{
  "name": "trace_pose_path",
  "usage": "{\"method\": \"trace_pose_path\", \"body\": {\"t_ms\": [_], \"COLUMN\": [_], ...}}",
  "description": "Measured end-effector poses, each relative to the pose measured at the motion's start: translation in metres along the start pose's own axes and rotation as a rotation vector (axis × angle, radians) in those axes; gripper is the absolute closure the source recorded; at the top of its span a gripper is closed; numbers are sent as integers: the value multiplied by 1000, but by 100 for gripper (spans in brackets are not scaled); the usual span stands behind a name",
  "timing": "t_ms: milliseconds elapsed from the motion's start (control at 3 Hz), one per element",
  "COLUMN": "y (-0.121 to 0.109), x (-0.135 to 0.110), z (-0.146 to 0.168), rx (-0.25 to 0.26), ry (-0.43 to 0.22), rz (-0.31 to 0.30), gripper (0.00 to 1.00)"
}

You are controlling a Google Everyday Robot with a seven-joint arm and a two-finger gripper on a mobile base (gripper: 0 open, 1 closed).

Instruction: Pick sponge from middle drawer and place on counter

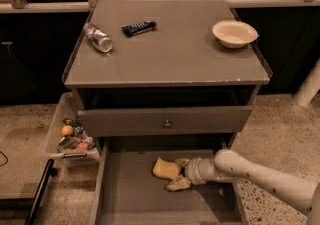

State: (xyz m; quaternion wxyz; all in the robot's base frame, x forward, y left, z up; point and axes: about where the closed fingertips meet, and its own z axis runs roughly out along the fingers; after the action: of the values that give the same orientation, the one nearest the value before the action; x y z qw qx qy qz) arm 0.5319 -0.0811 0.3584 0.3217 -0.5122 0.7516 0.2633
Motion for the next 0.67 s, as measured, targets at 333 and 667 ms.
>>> {"method": "trace_pose_path", "body": {"t_ms": [333,667], "y": [0,0], "x": [0,0], "z": [0,0], "rx": [0,0], "ry": [0,0], "rz": [0,0], "gripper": [55,78]}}
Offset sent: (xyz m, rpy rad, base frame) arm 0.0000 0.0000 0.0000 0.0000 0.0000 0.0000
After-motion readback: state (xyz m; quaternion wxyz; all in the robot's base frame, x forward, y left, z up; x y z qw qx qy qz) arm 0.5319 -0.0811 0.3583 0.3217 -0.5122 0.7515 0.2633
